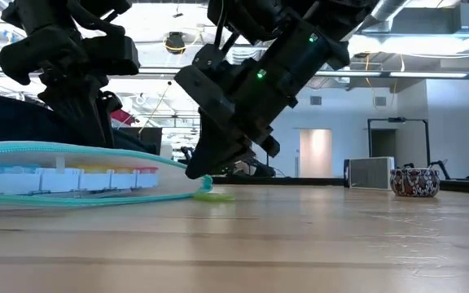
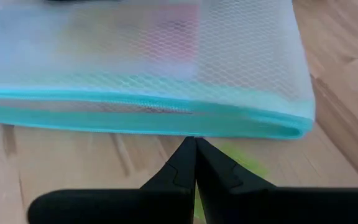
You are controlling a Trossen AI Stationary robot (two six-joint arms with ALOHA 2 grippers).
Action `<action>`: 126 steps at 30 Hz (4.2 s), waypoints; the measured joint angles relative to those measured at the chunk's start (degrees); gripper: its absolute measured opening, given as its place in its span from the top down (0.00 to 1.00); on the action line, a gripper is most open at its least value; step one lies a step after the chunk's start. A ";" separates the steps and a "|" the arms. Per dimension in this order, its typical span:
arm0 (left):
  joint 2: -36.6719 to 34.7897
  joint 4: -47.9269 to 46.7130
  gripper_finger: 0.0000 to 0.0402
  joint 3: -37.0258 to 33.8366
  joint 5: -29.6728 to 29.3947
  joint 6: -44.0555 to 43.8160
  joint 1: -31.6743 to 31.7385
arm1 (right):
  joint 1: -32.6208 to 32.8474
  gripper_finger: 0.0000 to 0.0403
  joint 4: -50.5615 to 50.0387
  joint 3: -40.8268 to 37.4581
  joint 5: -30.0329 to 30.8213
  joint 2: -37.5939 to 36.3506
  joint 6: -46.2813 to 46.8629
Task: Unpack backpack
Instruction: Put the pill organizer cover into the zip bag
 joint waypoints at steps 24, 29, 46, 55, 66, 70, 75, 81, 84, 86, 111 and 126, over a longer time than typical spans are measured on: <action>0.00 -0.11 0.69 0.04 -0.15 0.22 0.00 | 1.57 1.00 5.75 0.28 -0.69 6.25 0.51; 0.00 0.23 0.69 0.04 -0.15 0.33 0.00 | 2.34 1.00 6.78 0.23 1.80 6.37 -5.19; 0.00 3.02 0.69 0.04 -1.05 0.76 0.01 | 3.12 1.00 9.30 0.05 3.05 6.59 -22.43; 0.00 6.95 0.69 0.04 -1.06 2.19 0.02 | 0.81 1.00 12.76 -0.04 2.46 6.69 -28.54; 0.00 7.23 0.69 0.04 -1.38 4.72 0.02 | 2.31 1.00 -2.12 5.53 2.65 -3.56 -21.61; 0.00 7.26 0.69 0.03 -1.38 4.81 0.02 | 2.68 1.00 -10.64 5.68 3.04 -5.47 -12.80; 0.00 7.27 0.69 0.02 -2.14 6.74 0.02 | 3.45 1.00 -16.57 5.64 3.11 -1.33 -5.12; 0.00 7.11 0.69 -0.40 -5.26 7.89 0.05 | 3.06 1.00 -14.41 5.81 3.14 4.03 -2.21; 0.00 6.65 0.69 -1.50 -5.55 7.89 0.13 | 2.60 1.00 -14.12 5.90 3.20 4.30 -0.54; 0.00 6.88 0.69 -2.61 -5.33 7.55 0.11 | 2.32 1.00 -13.79 5.88 3.01 4.30 -0.51; 0.00 6.39 0.69 -4.61 -5.20 5.83 0.22 | -5.41 0.45 -9.65 5.66 -10.04 2.05 12.68; -0.13 11.38 0.69 -9.29 -4.00 -0.31 -0.11 | -6.31 0.53 -1.71 5.85 -22.08 5.56 14.72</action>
